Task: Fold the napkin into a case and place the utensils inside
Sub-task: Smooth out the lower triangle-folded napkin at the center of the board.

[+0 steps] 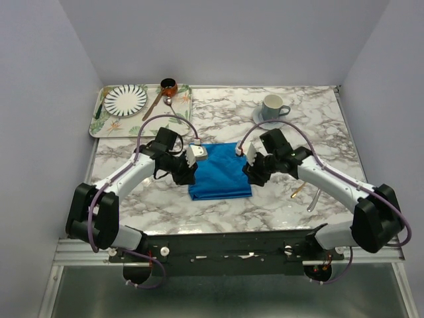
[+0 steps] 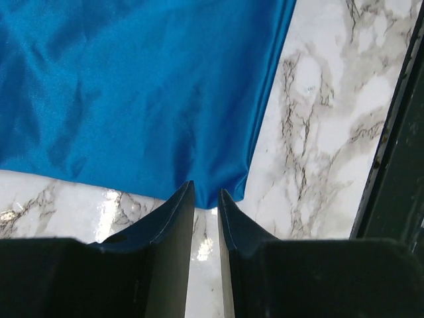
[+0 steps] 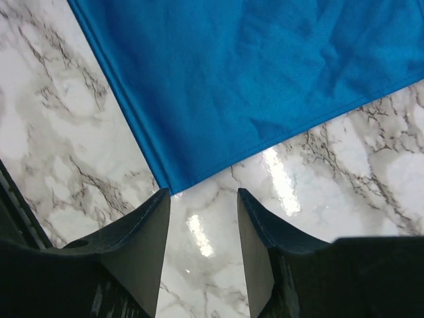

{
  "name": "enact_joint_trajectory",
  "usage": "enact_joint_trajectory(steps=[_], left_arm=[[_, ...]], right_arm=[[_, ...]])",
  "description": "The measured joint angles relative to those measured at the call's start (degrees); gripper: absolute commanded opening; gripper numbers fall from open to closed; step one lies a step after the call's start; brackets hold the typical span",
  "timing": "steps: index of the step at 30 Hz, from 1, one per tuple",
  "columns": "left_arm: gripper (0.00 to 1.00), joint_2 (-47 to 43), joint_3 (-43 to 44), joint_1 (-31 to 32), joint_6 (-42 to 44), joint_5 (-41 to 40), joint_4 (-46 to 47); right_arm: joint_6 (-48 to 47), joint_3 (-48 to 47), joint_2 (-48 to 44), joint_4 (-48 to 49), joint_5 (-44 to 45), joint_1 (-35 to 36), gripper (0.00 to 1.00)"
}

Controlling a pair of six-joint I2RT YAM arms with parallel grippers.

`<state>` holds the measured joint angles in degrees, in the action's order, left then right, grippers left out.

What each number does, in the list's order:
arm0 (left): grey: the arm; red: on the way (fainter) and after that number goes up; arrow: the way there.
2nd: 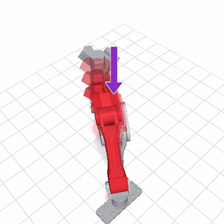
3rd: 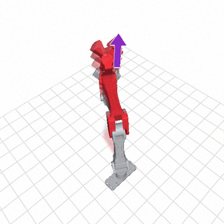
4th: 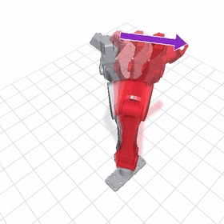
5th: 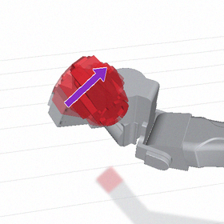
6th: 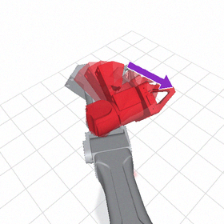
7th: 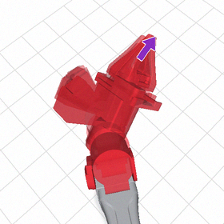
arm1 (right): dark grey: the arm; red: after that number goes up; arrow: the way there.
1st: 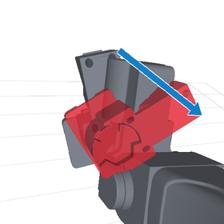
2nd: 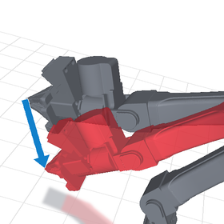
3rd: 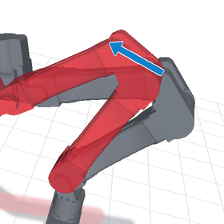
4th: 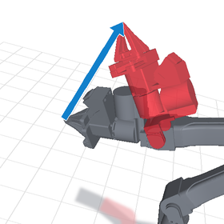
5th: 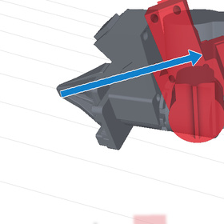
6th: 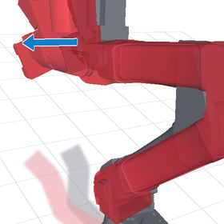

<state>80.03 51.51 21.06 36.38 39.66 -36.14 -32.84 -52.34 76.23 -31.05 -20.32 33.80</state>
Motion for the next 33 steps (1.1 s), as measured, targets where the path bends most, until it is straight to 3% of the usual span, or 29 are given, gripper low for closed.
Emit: enact_joint_trajectory(steps=[8, 15, 33], left_arm=[[0.31, 4.28, -0.92, 0.00, -11.32, 0.61, 6.51], [0.34, 5.42, -1.49, 0.13, -14.97, 0.42, 7.82], [0.27, 6.75, -2.08, 4.31, -4.94, -8.87, 0.66]], right_arm=[[13.77, -4.63, 11.65, -0.74, -5.95, -3.13, 0.49], [21.40, -4.79, 17.84, -2.32, -10.12, -3.54, 0.49], [26.43, -7.52, 25.31, -6.40, -11.15, -3.56, 0.46]])
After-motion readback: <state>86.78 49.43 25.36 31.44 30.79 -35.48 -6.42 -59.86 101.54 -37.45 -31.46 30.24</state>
